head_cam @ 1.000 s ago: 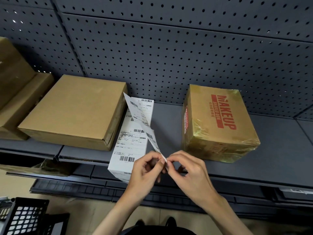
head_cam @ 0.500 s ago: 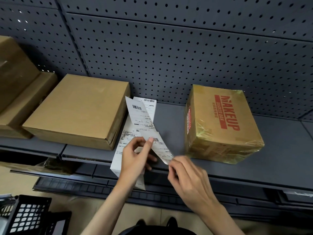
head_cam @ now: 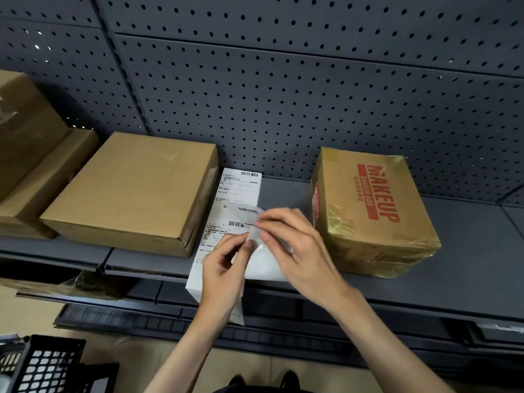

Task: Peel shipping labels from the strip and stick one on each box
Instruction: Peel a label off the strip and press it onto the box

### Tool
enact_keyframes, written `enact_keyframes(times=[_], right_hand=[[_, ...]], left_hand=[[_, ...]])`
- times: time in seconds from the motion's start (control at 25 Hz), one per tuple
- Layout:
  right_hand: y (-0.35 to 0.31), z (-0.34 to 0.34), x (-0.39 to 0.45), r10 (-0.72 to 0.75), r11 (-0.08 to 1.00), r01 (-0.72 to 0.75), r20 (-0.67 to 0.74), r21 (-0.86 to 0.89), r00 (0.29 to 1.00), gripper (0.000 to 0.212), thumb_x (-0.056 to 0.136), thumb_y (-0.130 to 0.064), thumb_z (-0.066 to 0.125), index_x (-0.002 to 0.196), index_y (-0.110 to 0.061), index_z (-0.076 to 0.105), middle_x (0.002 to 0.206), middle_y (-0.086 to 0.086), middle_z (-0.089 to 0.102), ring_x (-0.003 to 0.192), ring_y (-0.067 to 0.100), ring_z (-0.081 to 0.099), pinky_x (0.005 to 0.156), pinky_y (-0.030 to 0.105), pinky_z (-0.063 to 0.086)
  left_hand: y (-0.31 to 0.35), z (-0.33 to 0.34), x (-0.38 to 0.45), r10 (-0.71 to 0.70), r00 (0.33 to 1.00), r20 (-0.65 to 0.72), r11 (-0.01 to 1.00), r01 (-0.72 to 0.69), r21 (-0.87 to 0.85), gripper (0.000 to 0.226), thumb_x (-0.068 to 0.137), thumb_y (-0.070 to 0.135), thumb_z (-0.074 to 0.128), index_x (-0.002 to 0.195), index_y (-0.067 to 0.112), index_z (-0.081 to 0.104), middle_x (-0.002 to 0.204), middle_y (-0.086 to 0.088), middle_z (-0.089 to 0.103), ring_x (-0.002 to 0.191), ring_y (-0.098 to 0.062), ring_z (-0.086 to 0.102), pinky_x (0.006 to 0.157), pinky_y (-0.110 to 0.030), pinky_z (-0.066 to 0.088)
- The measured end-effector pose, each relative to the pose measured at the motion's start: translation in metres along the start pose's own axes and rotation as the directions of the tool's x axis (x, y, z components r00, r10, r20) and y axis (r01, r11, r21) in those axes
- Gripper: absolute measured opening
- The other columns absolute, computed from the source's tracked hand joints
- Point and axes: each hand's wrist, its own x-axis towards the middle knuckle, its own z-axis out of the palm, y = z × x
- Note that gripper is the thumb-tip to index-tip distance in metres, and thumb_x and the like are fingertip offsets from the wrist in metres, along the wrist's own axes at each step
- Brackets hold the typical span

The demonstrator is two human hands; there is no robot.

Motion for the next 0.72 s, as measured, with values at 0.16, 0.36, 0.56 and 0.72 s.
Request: enact_keyframes(times=[0.16, 0.36, 0.56, 0.72], right_hand=[[0.006, -0.021, 0.014, 0.172, 0.917, -0.227, 0.187, 0.329, 0.967, 0.021, 0.094, -0.021, 0.066, 0.107, -0.010, 0.079, 0.107, -0.003, 0.073, 0.106, 0.013, 0.068, 0.095, 0.032, 0.051], [0.006, -0.015, 0.017, -0.028, 0.995, 0.022, 0.061, 0.101, 0.998, 0.015, 0.089, -0.009, 0.077, 0.104, -0.009, 0.081, 0.098, -0.002, 0.070, 0.094, 0.015, 0.064, 0.083, 0.037, 0.054], [0.005, -0.014, 0.013, -0.146, 0.989, 0.144, -0.049, -0.037, 0.988, 0.021, 0.091, -0.005, 0.076, 0.112, -0.002, 0.077, 0.097, 0.003, 0.068, 0.088, 0.017, 0.057, 0.079, 0.023, 0.046], [0.005, -0.013, 0.008, -0.230, 0.963, 0.228, 0.007, -0.143, 0.973, 0.019, 0.097, -0.008, 0.070, 0.114, -0.002, 0.076, 0.099, 0.007, 0.068, 0.085, 0.021, 0.058, 0.074, 0.031, 0.051]], left_hand=[[0.004, -0.005, 0.002, -0.001, 1.000, -0.007, 0.999, 0.000, -0.046, 0.020, 0.091, -0.003, 0.061, 0.092, 0.011, 0.074, 0.087, 0.005, 0.075, 0.084, -0.002, 0.066, 0.077, -0.015, 0.051], [0.010, -0.006, -0.002, 0.018, 0.999, 0.044, 0.999, -0.016, -0.051, 0.021, 0.092, -0.001, 0.062, 0.094, 0.015, 0.075, 0.090, -0.002, 0.076, 0.085, -0.008, 0.067, 0.079, -0.021, 0.053], [0.013, -0.006, -0.004, 0.081, 0.990, 0.119, 0.997, -0.080, -0.016, 0.017, 0.094, -0.003, 0.060, 0.100, 0.006, 0.073, 0.094, -0.016, 0.070, 0.086, -0.019, 0.065, 0.079, -0.026, 0.052], [0.016, -0.004, -0.006, 0.124, 0.984, 0.129, 0.992, -0.127, 0.015, 0.018, 0.095, 0.003, 0.060, 0.103, 0.013, 0.074, 0.093, -0.010, 0.071, 0.087, -0.016, 0.065, 0.077, -0.023, 0.051]])
